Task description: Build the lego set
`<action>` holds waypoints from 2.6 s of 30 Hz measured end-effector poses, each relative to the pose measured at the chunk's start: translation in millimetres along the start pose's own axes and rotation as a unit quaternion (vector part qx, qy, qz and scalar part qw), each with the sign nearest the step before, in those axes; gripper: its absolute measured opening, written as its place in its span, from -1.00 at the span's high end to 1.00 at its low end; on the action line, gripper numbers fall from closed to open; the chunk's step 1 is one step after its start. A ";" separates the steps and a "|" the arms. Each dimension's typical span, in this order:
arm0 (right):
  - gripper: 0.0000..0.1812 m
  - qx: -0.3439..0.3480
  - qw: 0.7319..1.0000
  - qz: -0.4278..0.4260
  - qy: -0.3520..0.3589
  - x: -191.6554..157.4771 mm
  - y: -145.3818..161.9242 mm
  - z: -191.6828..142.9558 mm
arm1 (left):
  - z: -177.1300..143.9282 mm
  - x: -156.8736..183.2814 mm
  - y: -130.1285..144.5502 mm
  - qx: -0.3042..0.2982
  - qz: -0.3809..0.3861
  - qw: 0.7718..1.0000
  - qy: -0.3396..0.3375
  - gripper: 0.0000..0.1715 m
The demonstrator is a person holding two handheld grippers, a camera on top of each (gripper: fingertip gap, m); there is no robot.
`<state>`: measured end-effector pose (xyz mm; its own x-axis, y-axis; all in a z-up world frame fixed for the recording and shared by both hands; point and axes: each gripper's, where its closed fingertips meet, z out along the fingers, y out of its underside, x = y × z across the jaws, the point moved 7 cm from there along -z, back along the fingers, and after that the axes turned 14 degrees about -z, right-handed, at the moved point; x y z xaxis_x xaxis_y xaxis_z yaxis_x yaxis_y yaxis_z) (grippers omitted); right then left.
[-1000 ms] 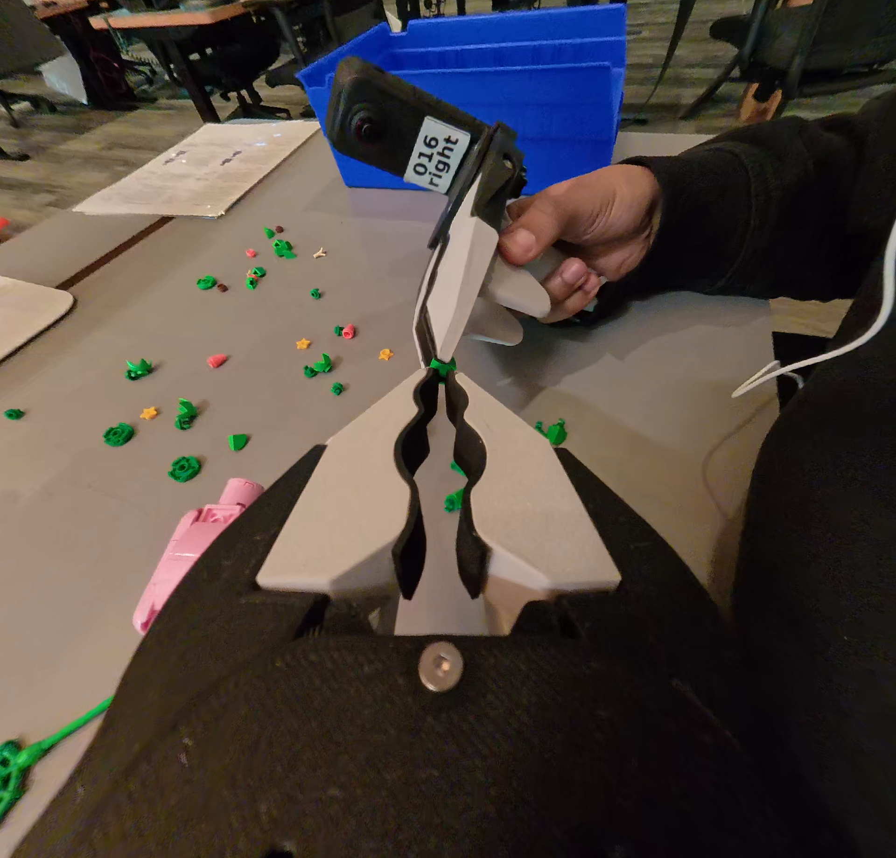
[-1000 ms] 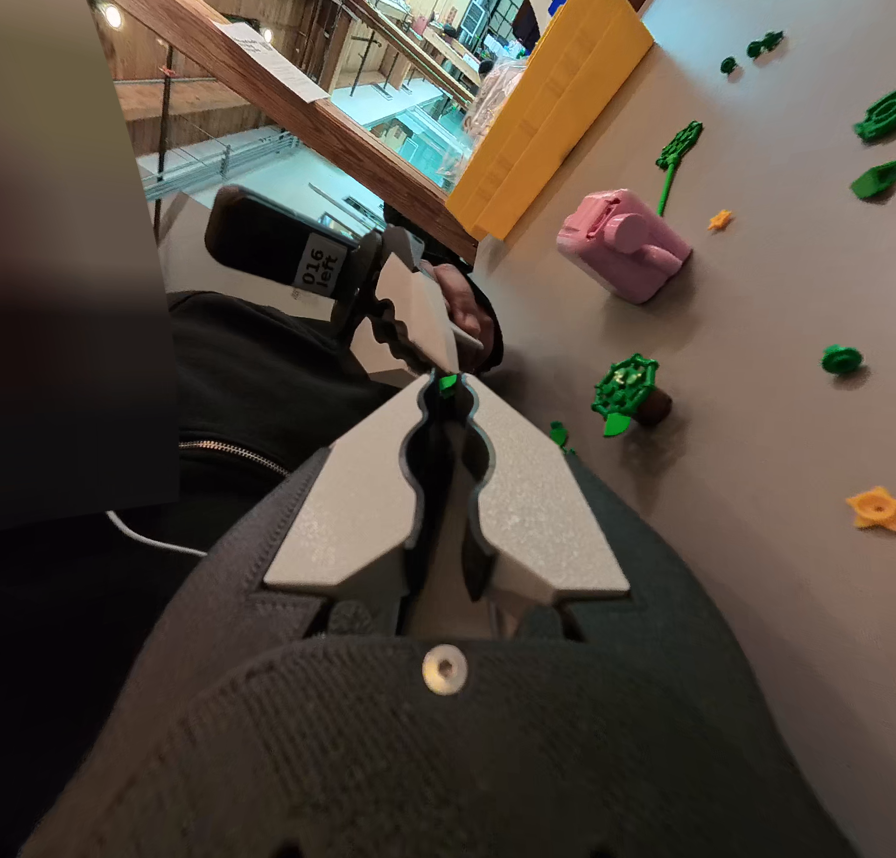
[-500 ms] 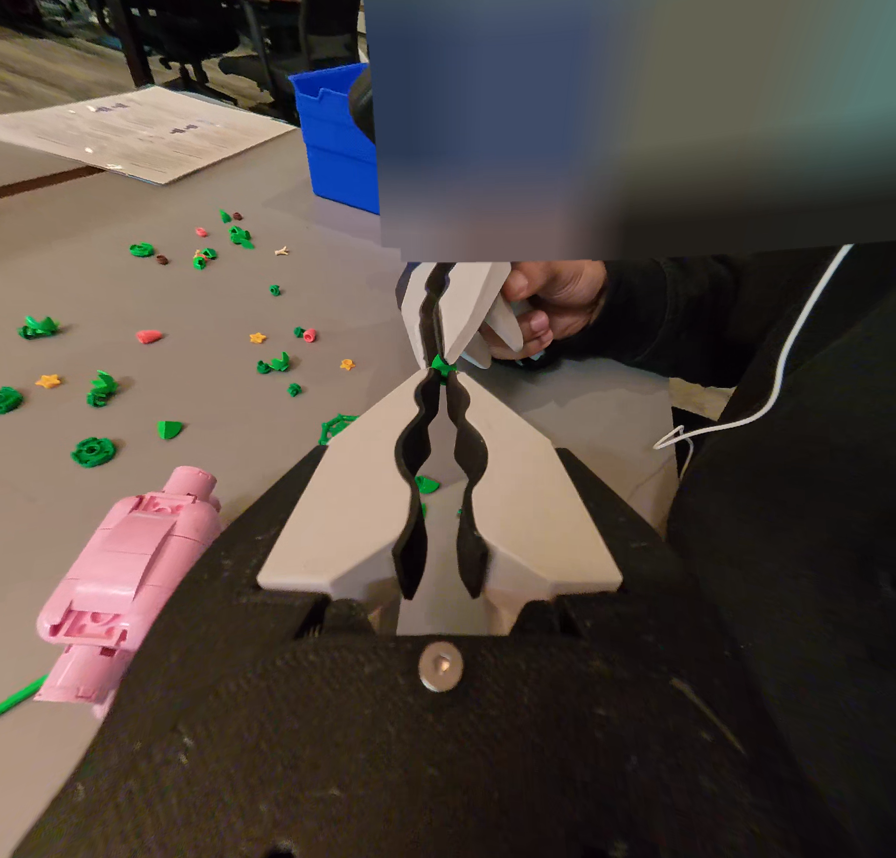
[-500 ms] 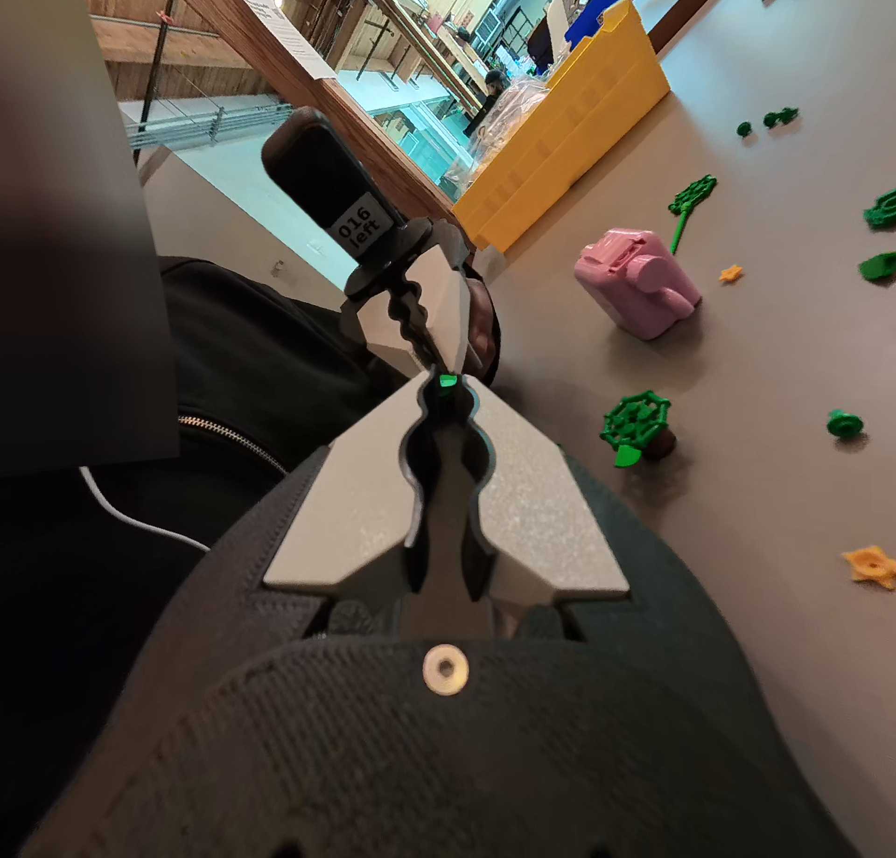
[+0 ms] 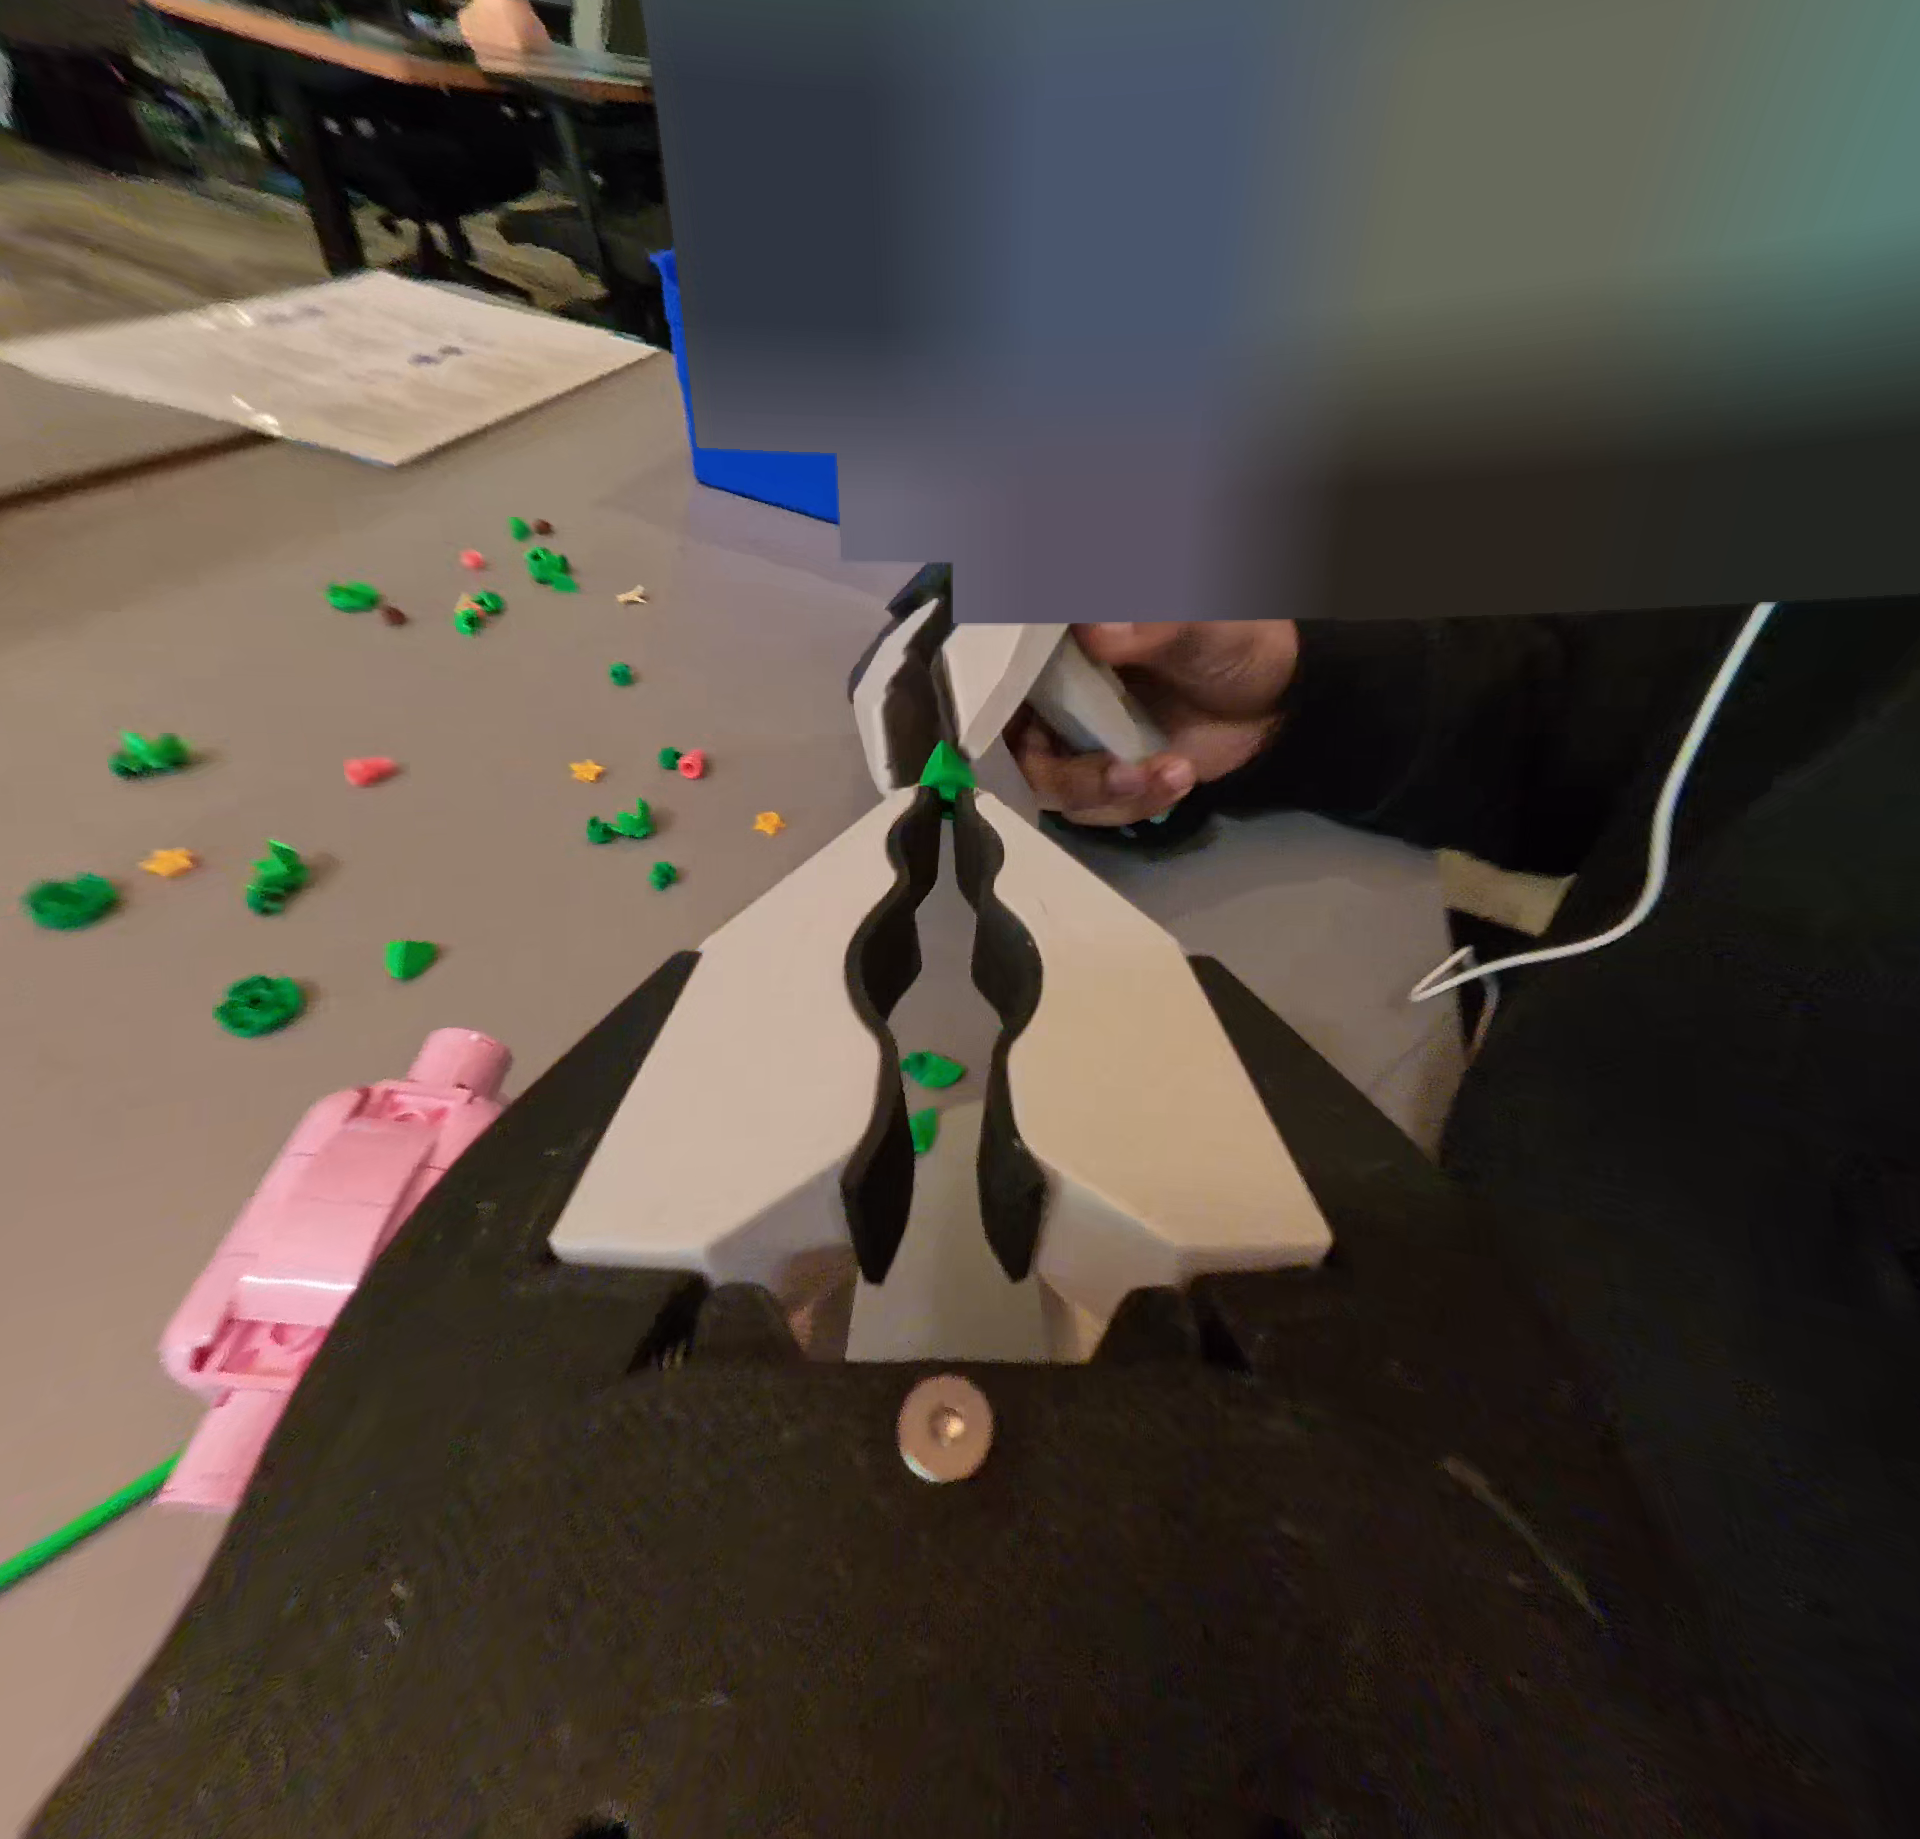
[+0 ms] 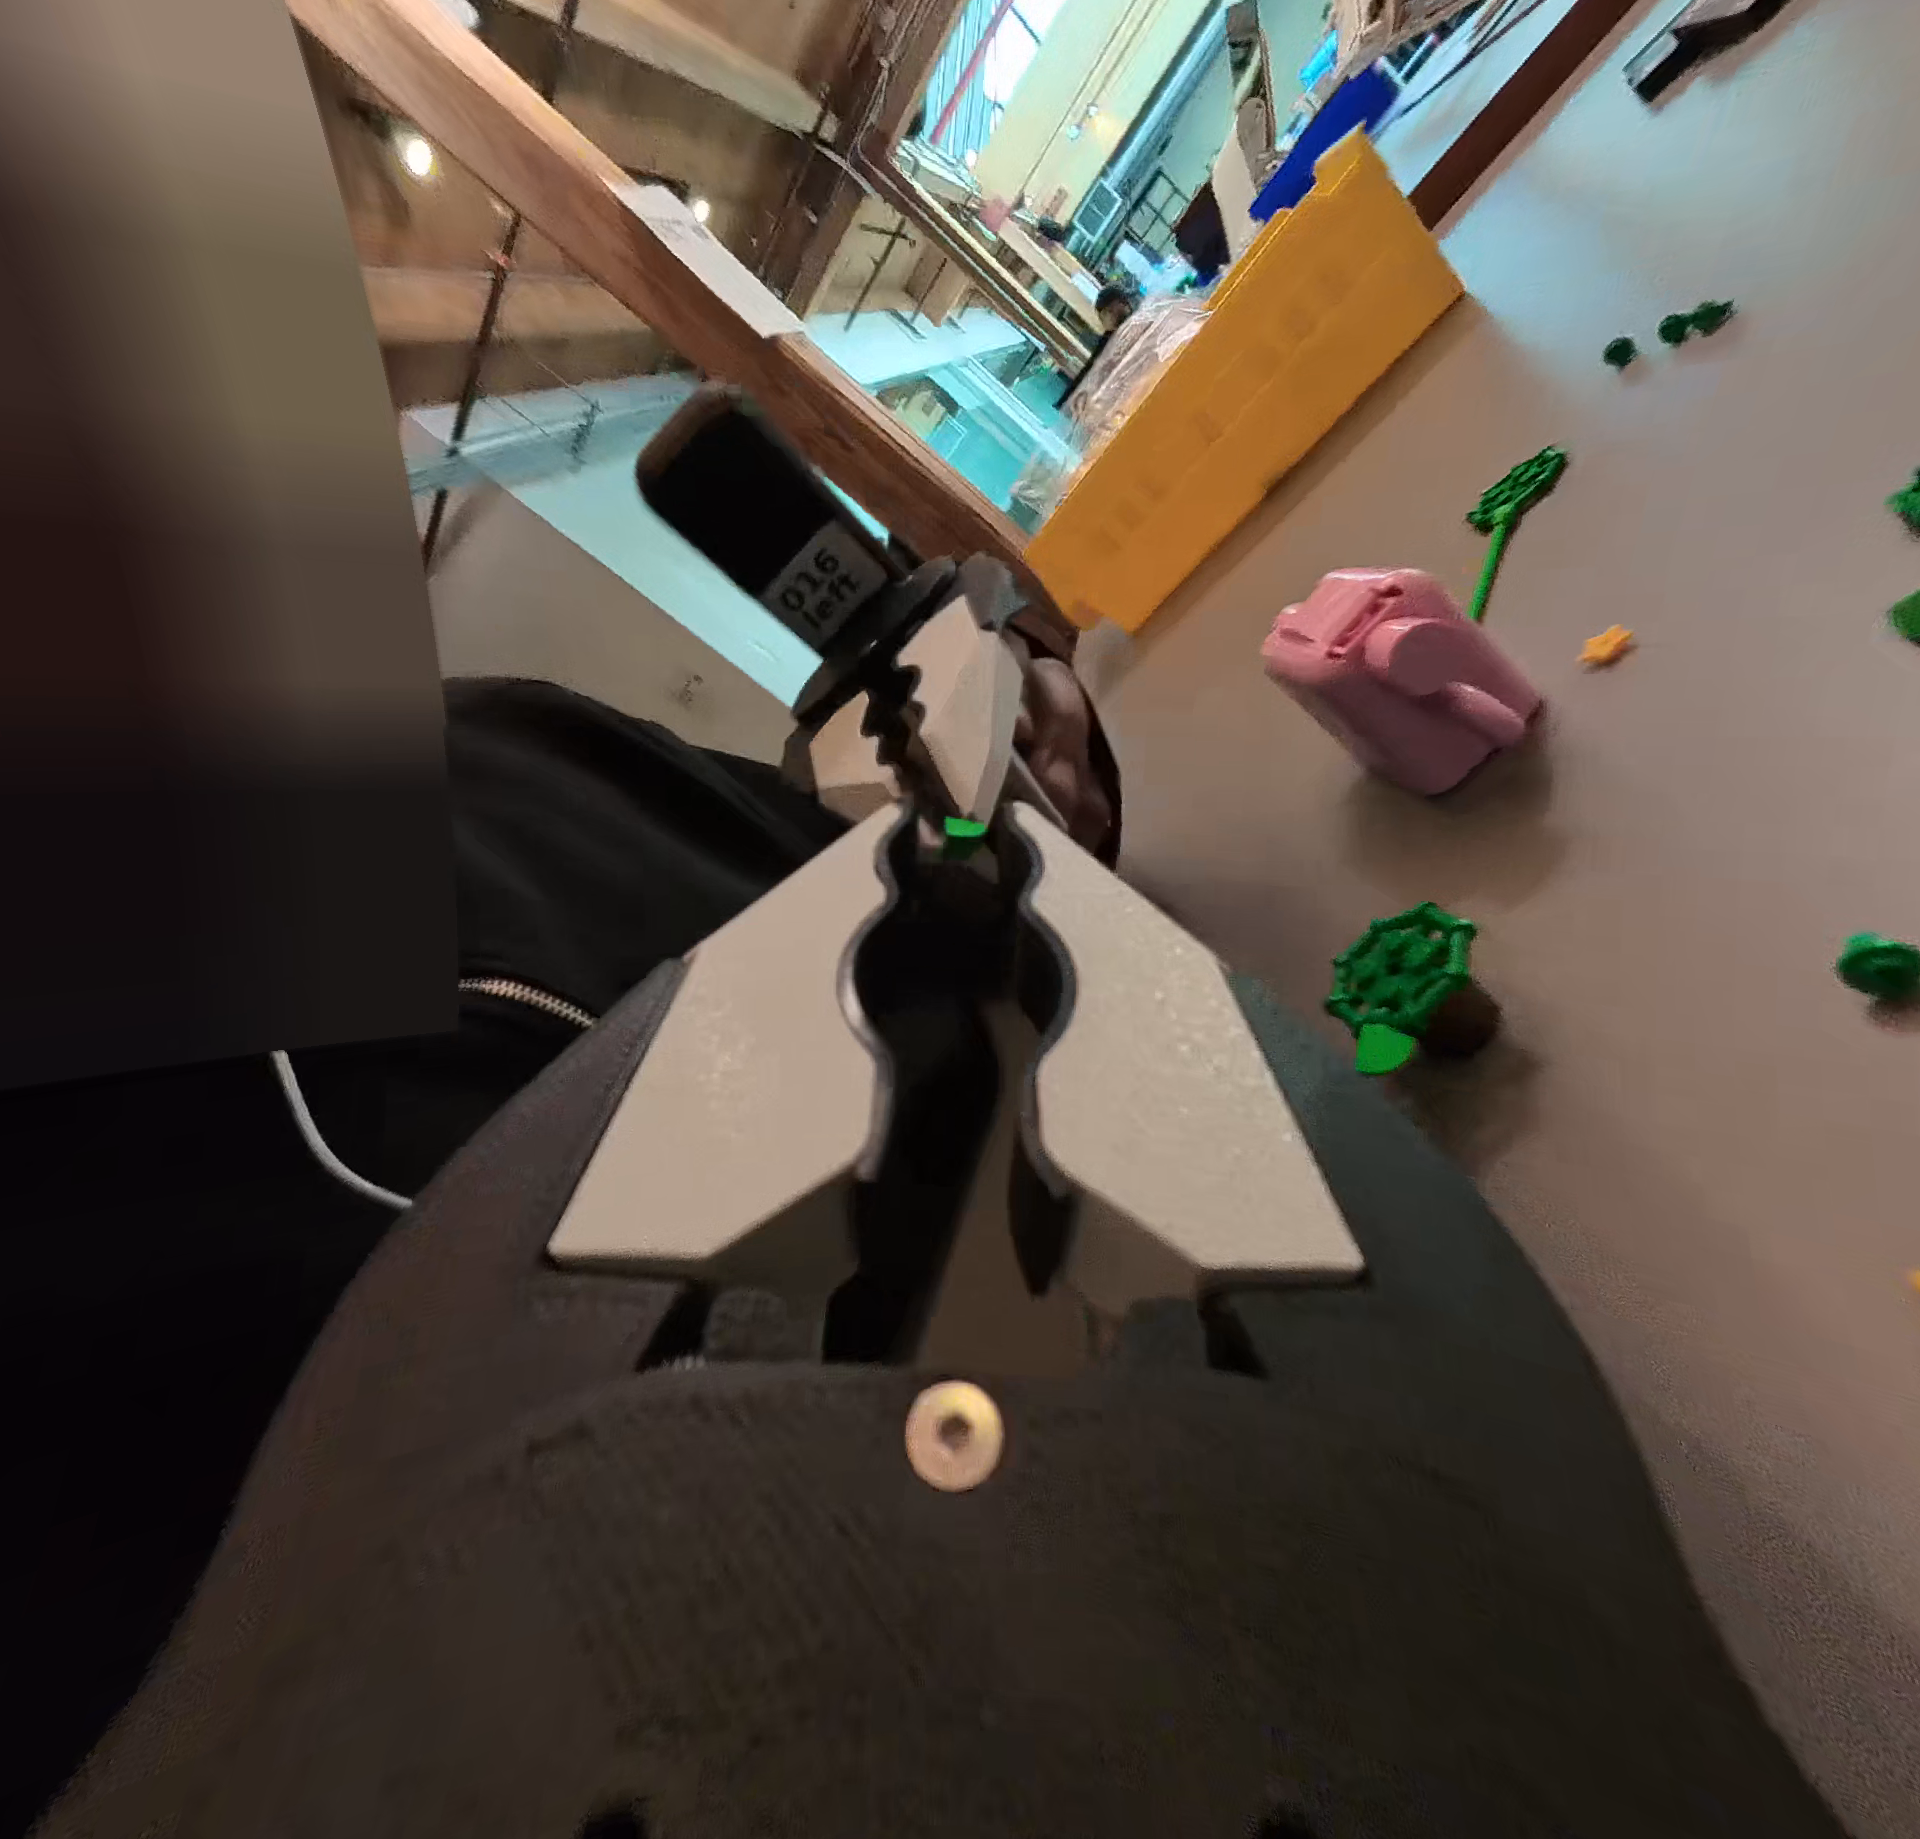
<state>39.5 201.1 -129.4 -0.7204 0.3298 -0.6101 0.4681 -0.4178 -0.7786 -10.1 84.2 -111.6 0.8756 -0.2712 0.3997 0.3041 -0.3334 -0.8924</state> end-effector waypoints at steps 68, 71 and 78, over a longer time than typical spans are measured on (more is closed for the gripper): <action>0.94 -0.018 0.997 0.059 -0.037 0.8 7.2 -6.0 | 2.8 10.1 6.9 -0.007 0.097 0.995 -0.030 1.00; 0.95 -0.021 0.997 0.067 -0.039 0.7 7.4 -6.1 | 2.7 10.7 7.1 -0.006 0.102 0.994 -0.030 1.00; 0.95 -0.019 0.996 0.080 -0.040 1.4 7.2 -6.9 | 3.4 11.5 7.7 0.001 0.118 0.992 -0.036 1.00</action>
<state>45.3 204.4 -136.9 -0.6725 0.1921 -0.7147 0.5982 -0.4274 -0.6778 3.6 81.5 -114.6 0.9470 -0.2761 0.1644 0.0888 -0.2668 -0.9597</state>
